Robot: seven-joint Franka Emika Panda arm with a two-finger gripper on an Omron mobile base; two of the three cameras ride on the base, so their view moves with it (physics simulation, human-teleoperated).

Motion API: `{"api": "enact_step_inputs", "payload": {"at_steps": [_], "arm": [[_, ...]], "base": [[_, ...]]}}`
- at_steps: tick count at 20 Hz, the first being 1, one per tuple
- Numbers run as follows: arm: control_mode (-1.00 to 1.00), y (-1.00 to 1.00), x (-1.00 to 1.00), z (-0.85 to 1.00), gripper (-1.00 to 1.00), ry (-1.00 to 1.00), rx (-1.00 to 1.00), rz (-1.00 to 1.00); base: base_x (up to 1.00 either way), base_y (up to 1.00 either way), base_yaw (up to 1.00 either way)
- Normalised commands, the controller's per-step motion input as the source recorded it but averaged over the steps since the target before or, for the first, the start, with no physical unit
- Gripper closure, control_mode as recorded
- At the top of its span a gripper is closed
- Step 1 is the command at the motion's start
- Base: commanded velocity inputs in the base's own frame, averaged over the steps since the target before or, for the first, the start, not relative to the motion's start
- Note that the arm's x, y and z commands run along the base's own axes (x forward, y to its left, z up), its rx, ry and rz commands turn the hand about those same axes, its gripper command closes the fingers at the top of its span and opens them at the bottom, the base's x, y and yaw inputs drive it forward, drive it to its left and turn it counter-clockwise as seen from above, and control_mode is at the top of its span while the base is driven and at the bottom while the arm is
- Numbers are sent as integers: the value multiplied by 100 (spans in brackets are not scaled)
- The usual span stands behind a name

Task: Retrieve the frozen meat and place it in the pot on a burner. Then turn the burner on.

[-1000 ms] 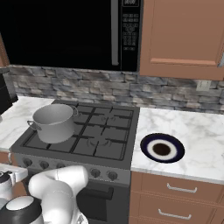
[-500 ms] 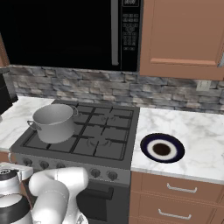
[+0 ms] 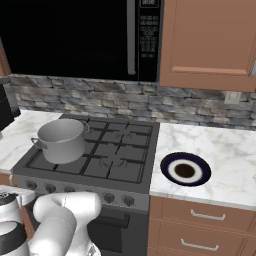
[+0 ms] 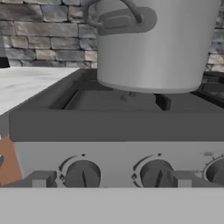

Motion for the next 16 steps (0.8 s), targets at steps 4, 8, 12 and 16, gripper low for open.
{"api": "enact_step_inputs", "payload": {"at_steps": [4, 8, 12, 16], "arm": [[-100, 0, 0, -2, -100, -3, 0, 0], [-100, 0, 1, -8, -100, -1, 0, 0], [-100, 1, 16, -3, -100, 0, 0, 0], [-100, 12, 24, 0, -100, 0, 0, 0]], "base": [[0, 0, 0], [0, 0, 0], [0, 0, 0], [0, 0, 0]]}}
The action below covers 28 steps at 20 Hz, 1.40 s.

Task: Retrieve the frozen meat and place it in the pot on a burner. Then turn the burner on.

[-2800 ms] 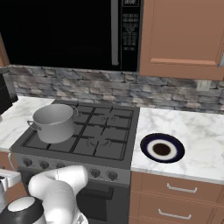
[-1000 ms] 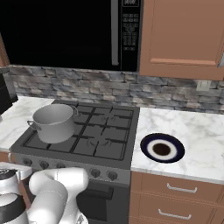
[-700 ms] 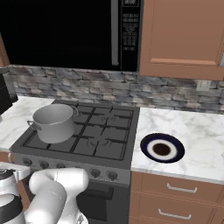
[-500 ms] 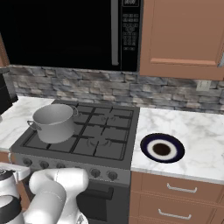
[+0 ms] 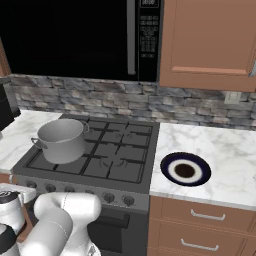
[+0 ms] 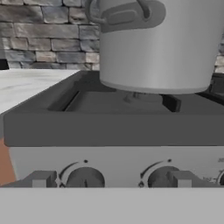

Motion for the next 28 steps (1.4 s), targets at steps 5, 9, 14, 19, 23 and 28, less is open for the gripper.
{"api": "enact_step_inputs", "payload": {"at_steps": [5, 9, 14, 19, 23, 28], "arm": [[-100, 15, 13, -9, -100, 0, 0, 0], [-100, 7, 1, -20, -100, 0, 0, 0], [-100, 0, 1, -16, -100, 0, 0, 0], [-100, 0, 11, -7, -100, 0, 0, 0], [-100, 0, 22, -4, -100, 0, 0, 0], [-100, 0, 18, -11, -100, 0, 0, 0]], "base": [[0, 0, 0], [0, 0, 0], [0, 0, 0], [0, 0, 0], [0, 0, 0], [0, 0, 0]]}}
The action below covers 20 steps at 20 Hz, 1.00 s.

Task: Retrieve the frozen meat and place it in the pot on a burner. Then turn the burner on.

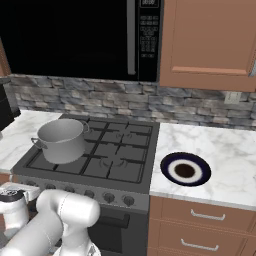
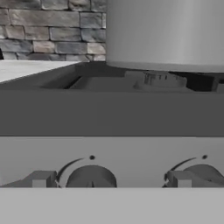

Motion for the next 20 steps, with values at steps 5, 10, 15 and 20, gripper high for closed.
{"api": "enact_step_inputs", "payload": {"at_steps": [5, 10, 15, 20], "arm": [[-100, 0, 6, -20, -100, 0, 0, 0], [-100, 1, 6, -11, -100, 0, 0, 0], [-100, 10, 8, 0, -100, 0, 0, 0], [-100, 13, 6, -7, -100, 0, 0, 0]], "base": [[0, 0, 0], [0, 0, 0], [0, 0, 0], [0, 0, 0]]}}
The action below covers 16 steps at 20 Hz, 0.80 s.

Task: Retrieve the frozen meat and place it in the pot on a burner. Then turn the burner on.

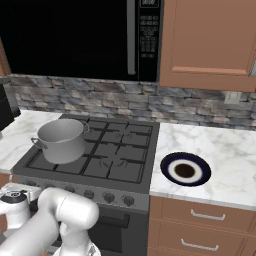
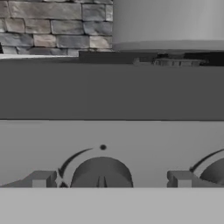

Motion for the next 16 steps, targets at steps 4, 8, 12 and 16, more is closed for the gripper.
{"api": "enact_step_inputs", "payload": {"at_steps": [4, 8, 12, 16], "arm": [[-100, 9, 6, -18, -100, 0, 0, 0], [-100, 0, 5, -14, -100, 0, 0, 0], [-100, 0, 3, -12, -100, 0, 0, 0], [-100, 0, 8, -11, -100, 0, 0, 0]], "base": [[0, 0, 0], [0, 0, 0], [0, 0, 0], [0, 0, 0]]}}
